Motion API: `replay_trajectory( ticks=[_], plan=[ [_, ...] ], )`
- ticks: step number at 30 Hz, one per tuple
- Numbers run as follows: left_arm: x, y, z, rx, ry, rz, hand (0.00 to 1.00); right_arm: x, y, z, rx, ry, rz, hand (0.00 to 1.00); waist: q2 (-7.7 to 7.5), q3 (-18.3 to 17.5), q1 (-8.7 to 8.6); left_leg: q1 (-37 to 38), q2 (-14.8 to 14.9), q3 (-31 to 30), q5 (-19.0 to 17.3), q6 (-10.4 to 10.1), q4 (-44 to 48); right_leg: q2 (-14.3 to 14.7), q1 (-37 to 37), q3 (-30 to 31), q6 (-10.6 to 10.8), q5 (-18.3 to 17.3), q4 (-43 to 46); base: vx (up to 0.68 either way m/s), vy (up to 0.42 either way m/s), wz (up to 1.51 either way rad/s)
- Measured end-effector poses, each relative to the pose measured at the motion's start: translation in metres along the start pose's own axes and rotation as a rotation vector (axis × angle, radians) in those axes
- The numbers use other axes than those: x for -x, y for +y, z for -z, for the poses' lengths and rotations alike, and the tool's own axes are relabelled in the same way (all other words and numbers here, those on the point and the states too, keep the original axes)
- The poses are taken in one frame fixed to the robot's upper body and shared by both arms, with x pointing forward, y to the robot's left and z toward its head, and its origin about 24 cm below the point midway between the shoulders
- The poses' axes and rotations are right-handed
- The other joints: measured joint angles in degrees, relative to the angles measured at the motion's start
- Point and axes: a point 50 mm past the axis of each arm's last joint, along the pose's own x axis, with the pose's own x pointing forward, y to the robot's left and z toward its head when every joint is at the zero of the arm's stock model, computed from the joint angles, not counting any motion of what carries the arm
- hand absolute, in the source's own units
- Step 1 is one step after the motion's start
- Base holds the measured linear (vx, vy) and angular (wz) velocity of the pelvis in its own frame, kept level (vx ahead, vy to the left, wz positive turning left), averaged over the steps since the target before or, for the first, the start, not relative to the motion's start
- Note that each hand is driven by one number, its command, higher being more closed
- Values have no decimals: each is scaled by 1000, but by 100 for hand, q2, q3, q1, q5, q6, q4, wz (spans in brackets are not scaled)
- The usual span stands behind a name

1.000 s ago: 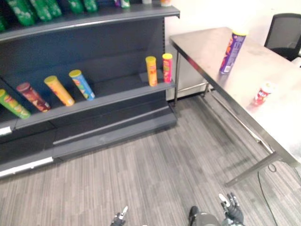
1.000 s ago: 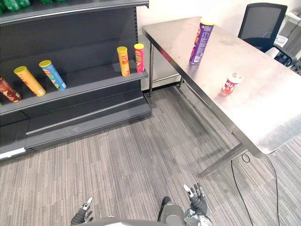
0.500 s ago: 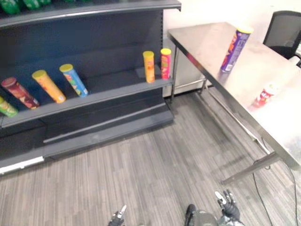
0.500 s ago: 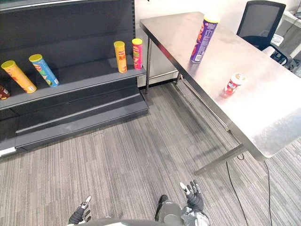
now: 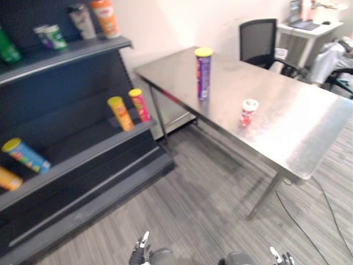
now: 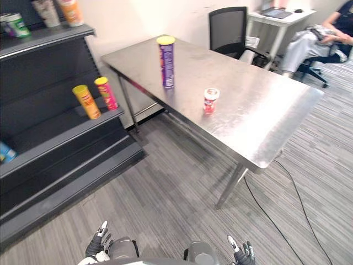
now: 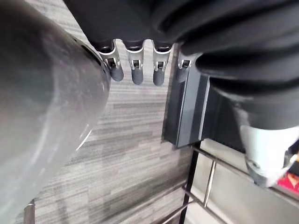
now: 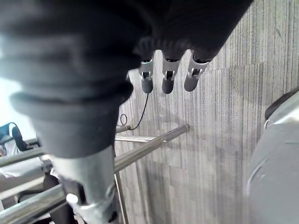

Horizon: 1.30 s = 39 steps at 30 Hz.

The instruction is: Put the gum and the chips on the shelf.

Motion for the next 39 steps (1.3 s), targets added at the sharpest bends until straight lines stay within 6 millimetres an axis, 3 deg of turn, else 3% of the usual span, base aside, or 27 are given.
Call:
replay_trajectory(
  ticks=[2,4,5,6,7,9,10,11,15,17,24,27,30,31,32,33,34,35,36,37,38,39],
  plan=[
    [2,0,1,12,-8,9,0,-6,10,-7,-7,-24,-30,0,-13,-8,40,18,-65,-421,24,-27,-1233,81,-17,447,58,-52,16,245,194,-112],
    [1,-2,1,26,-7,11,0,-12,22,-18,-19,-62,-80,0,-30,-21,151,128,-77,-985,113,-109,-2613,141,-101,1086,257,-168,76,276,312,-142],
    [1,-2,2,31,-5,11,0,-13,24,-20,-23,-70,-91,0,-26,-23,164,200,-72,-1015,125,-130,-2787,146,-102,1249,333,-218,102,330,498,-166],
    [3,-1,8,66,19,-5,0,-14,24,-22,-25,-72,-99,0,29,-103,181,339,-76,-973,331,-500,-2891,127,-56,1700,580,-395,168,289,475,-133],
    [3,1,7,64,23,-10,0,-13,23,-21,-28,-67,-96,0,31,-166,193,401,-146,-868,386,-560,-2787,59,-6,1809,625,-433,139,370,593,-131],
    [3,10,4,36,25,-29,0,-7,24,-8,-45,-32,-98,0,-148,-365,156,426,-295,-529,193,-682,-2612,-215,48,1850,711,-338,58,296,415,-71],
    [3,14,1,21,24,-39,0,-3,25,0,-62,-11,-93,0,-276,-451,165,548,-389,-261,37,-677,-2480,-405,42,1791,806,-166,-46,319,447,-81],
    [3,15,2,1,42,-40,0,-1,25,4,-76,0,-84,0,-284,-499,162,657,-433,-42,-112,-631,-2359,-514,111,1781,901,22,-188,248,360,-82],
    [0,11,9,-44,115,-38,0,1,21,6,-125,-5,-43,0,-163,-627,138,932,-571,402,-204,-486,-2399,-733,121,1749,1063,731,-545,167,287,-61],
    [1,7,16,-45,140,-27,0,1,19,5,-124,-19,-33,0,-8,-637,134,1208,-597,685,-197,-433,-2561,-797,125,1647,1099,1153,-701,118,212,-64],
    [0,5,16,-48,144,-8,0,2,19,5,-97,-40,-38,0,23,-649,137,1228,-507,857,-196,-428,-2450,-838,89,1119,1097,1576,-1222,5,38,-42],
    [-1,2,14,-85,136,8,0,2,18,4,-82,-44,-23,0,23,-629,142,1112,-409,777,-228,-401,-2328,-806,63,819,1097,1575,-1338,-97,-61,-12],
    [-1,1,13,-93,131,10,0,-2,25,-2,-82,-74,-42,0,7,-612,182,973,-303,746,-529,-427,-2384,-729,-166,468,1039,1483,-1516,-191,-76,-47],
    [-3,4,8,-98,118,2,0,-2,31,-2,-97,-79,-58,0,-119,-538,252,994,-277,951,-550,-440,-2306,-800,-256,215,964,1311,-1572,-268,-70,-78],
    [-3,5,8,-97,115,-4,0,-2,34,-3,-104,-87,-69,0,-209,-490,238,1031,-226,1096,-572,-398,-2308,-883,-307,-157,751,1271,-1582,-253,-52,-78],
    [-2,5,8,-93,116,-8,0,-2,32,-4,-105,-95,-72,0,-199,-489,244,1094,-212,1152,-570,-400,-2381,-921,-300,-397,468,1259,-1618,-165,24,-86],
    [-1,7,10,-85,116,-17,0,-2,32,-5,-105,-102,-82,0,-185,-484,297,1270,-214,1265,-536,-396,-2678,-946,-263,-851,-195,1122,-1753,-120,25,-120],
    [1,10,12,-74,115,-41,0,-4,37,-8,-103,-109,-110,0,-48,-444,321,1471,-108,1429,-467,-367,-2925,-1006,-269,-1369,-165,1170,-1542,-114,5,-129],
    [1,12,11,-68,106,-53,0,-5,40,-9,-102,-110,-127,0,-115,-403,314,1559,-91,1523,-432,-368,-2962,-1069,-281,-1672,-31,1267,-1272,-71,-33,-116],
    [0,17,2,-85,77,-65,0,-3,42,-4,-88,-94,-150,0,-376,-393,319,1662,-244,1580,-409,-416,-2995,-1109,-107,-1955,96,1528,-1376,-29,-40,-73],
    [-2,17,-1,-97,72,-63,0,-4,42,-3,-75,-84,-157,0,-388,-376,321,1688,-238,1550,-414,-467,-2995,-1075,-59,-1946,399,1711,-1537,-7,-51,-67],
    [-2,16,1,-119,86,-58,0,-4,39,-2,-60,-72,-159,0,-389,-379,291,1687,-236,1456,-405,-477,-3054,-944,-5,-1923,441,1803,-1776,33,-50,-42]
  ],
)
